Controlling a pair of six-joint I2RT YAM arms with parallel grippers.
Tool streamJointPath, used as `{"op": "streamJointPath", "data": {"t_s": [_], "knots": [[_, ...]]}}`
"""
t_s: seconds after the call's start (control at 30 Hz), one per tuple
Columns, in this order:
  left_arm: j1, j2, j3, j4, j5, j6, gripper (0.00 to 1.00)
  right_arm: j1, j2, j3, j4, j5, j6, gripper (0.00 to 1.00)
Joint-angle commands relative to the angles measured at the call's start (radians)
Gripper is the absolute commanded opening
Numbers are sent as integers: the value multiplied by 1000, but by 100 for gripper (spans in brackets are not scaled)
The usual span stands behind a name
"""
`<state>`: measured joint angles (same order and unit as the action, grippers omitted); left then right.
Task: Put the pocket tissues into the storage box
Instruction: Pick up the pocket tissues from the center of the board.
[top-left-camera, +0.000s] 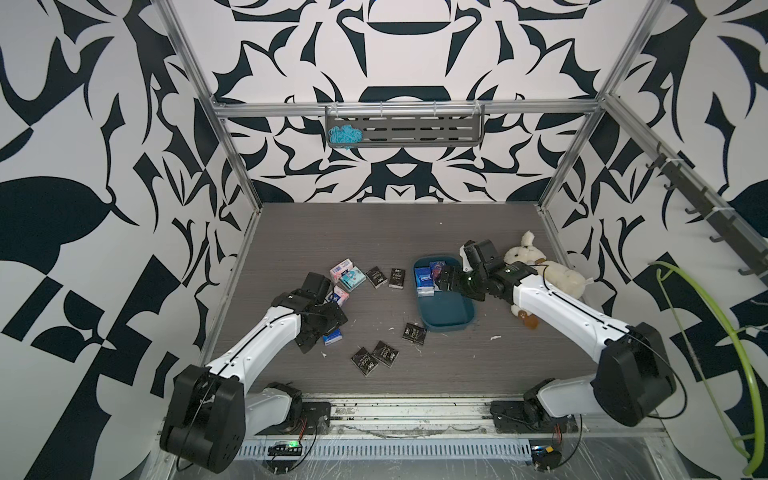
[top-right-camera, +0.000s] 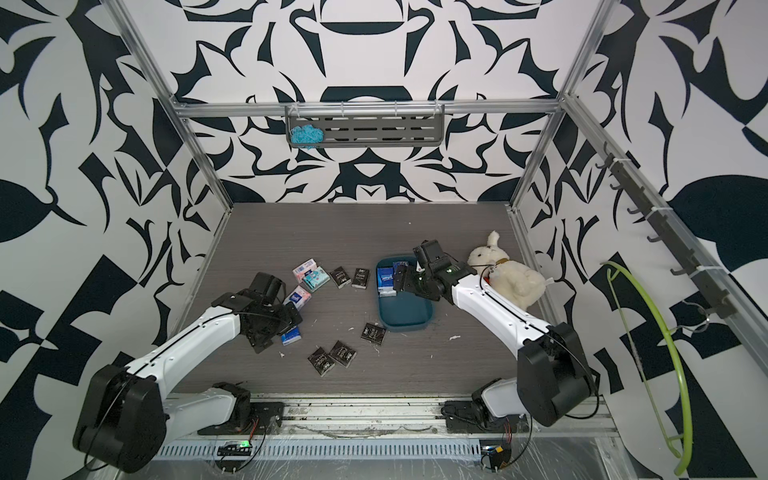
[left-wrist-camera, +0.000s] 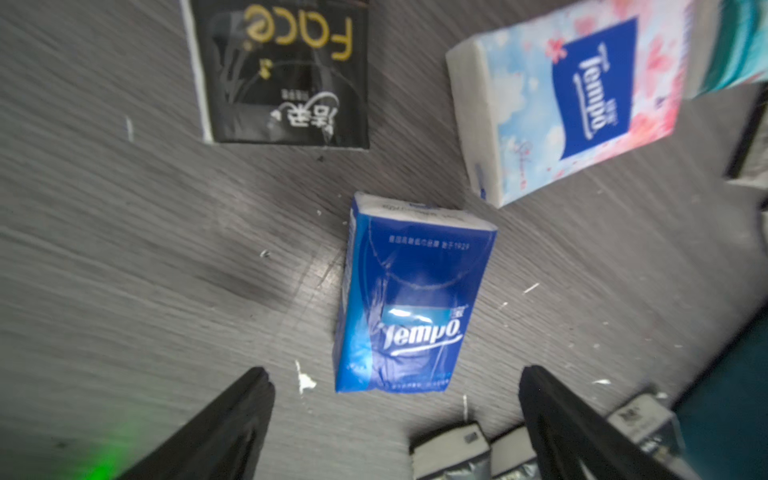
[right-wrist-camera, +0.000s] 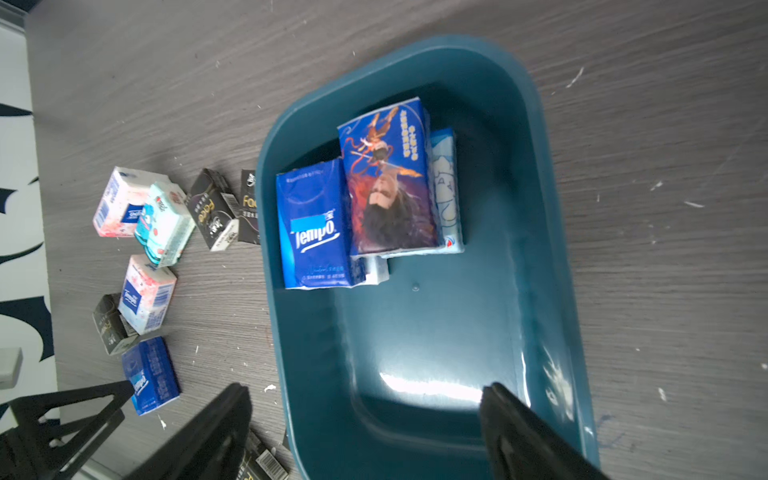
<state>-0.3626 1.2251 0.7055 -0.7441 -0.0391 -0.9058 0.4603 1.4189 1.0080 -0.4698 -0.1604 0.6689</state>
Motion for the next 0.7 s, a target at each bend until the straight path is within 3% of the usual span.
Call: {"op": "streamJointPath", "data": {"t_s": [0.0,0.13,0.33,0.5,0.67], "knots": [[-38,80,69,-92,-71,66,99,-16,14,53,-35,-54,-52,88],[-52,181,119,-100,-86,105,95,-27,20,50,-48,-38,-64,87],[-89,285,155,-78,-81,119,74,-31,18,47,-76,-32,-84,87],[-129,274,128,-34,-80,77,40,-32,-11,40,-106,-21,-106,87],[-160,206,128,-53,-79,26,38,-43,-16,29,-132,12,-130,88]]}}
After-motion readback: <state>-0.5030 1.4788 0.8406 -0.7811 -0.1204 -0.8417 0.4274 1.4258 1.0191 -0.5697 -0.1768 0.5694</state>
